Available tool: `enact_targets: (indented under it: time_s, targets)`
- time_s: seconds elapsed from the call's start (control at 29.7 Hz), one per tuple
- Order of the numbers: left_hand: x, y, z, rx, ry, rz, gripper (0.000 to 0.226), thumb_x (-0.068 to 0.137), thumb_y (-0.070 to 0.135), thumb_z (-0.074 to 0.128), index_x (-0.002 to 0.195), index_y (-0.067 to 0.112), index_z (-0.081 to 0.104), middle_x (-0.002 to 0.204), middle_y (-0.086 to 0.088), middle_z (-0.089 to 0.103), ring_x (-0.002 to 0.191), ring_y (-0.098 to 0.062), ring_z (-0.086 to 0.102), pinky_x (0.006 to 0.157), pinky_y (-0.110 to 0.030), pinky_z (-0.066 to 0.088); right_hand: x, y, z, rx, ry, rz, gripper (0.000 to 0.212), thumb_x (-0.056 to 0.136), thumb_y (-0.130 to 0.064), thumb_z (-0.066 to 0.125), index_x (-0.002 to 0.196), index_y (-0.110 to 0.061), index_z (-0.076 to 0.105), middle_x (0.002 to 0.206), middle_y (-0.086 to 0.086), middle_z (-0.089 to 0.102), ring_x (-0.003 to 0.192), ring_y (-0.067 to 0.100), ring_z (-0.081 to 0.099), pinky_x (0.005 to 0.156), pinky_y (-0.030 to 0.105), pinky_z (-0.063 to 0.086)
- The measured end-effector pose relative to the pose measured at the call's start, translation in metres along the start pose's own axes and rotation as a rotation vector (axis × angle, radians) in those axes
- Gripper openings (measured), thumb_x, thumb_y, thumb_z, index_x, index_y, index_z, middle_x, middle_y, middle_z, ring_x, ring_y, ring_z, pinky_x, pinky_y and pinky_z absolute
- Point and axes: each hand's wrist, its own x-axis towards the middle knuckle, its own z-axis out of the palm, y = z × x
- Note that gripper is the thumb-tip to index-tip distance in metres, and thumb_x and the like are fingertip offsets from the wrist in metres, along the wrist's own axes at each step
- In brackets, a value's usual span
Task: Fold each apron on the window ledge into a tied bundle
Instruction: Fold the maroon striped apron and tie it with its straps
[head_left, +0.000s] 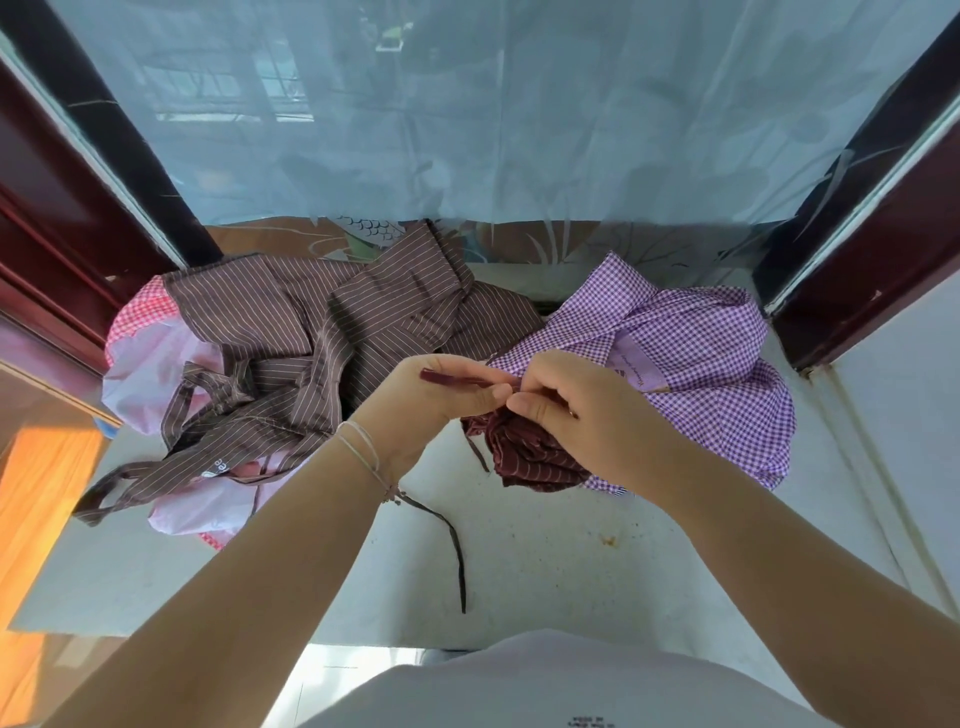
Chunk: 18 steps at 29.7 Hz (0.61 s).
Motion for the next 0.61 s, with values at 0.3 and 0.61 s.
enact_targets:
  time_s: [0.3,0.61]
  targets:
    - [0.002,0.015,-0.002,0.664,-0.144,0.608,0.013,0.082,0.011,0.060,0.080,0.023,0.064,0.088,0.000,0.063,0.080,-0.014,0.063,0.073,-0.030,0.054,0.001,0.007,-0.011,0.542,-0.146,0.315,0.015,0.093,-0.015,0.058,0.101,-0.026,0.064,0.090,0.002,0.072,0.085,0.017,0.069,0.077,0.029,0.057]
    - [0.001,0.008,-0.002,1.244,0.099,1.052,0.020,0.095,0.019,0.054,0.101,0.007,0.069,0.093,-0.008,0.063,0.066,-0.018,0.061,0.052,-0.031,0.052,0.004,-0.001,-0.011,0.604,-0.086,0.313,0.024,0.095,-0.008,0.054,0.102,-0.029,0.063,0.074,0.005,0.062,0.062,0.008,0.058,0.061,0.018,0.052]
